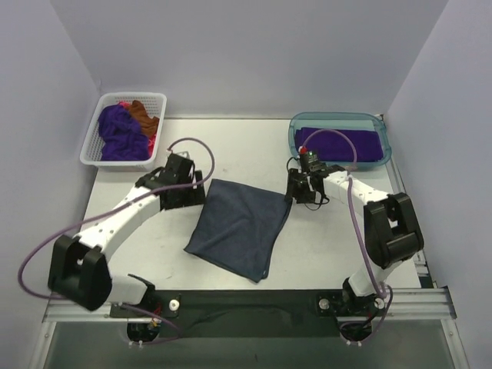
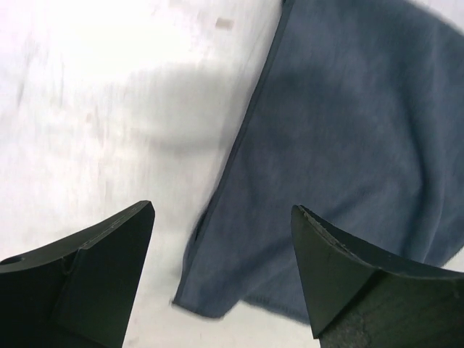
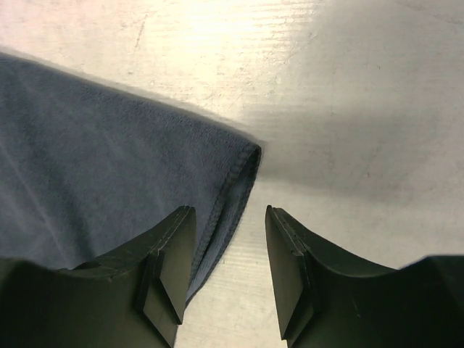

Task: Fold and stack the towels
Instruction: Fold the towel

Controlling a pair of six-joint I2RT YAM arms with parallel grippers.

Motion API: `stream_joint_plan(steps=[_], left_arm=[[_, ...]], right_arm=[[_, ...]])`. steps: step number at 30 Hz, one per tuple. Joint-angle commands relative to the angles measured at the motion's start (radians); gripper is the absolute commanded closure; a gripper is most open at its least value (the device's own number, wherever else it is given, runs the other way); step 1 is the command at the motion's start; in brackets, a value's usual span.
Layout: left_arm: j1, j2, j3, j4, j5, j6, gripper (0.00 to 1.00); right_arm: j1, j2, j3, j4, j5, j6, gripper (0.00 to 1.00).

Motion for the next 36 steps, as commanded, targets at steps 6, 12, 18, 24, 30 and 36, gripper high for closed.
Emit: stream_joint_plan(steps=[6, 12, 18, 24, 30, 36], left_arm=[[0.06, 0.416, 0.335, 0.209, 0.108, 0.253, 0.14], [0.081, 0.608, 0.502, 0.215, 0.166, 0.307, 0.14], [0.081, 0.68, 0.536, 0.215, 0.174, 0.292, 0.15], [0.081, 0.693, 0.541, 0.22, 0.174, 0.293, 0.15], [0.081, 0.702, 0.543, 0.22, 0.194, 0.301, 0.15], [0.084, 0.72, 0.547, 0.225, 0.192, 0.307, 0.14]], right_arm=[[0.002, 0.094, 0.125, -0.039, 0.023, -0.091, 0.57], [0.003, 0.15, 0.188, -0.086, 0.023, -0.114, 0.56], [0.005, 0.189, 0.202, -0.131, 0.023, -0.111, 0.56], [0.003, 0.204, 0.189, -0.14, 0.022, -0.116, 0.59], [-0.001, 0.236, 0.185, -0.142, 0.031, -0.122, 0.69], [-0.008, 0.27, 0.18, -0.151, 0.023, -0.119, 0.79]])
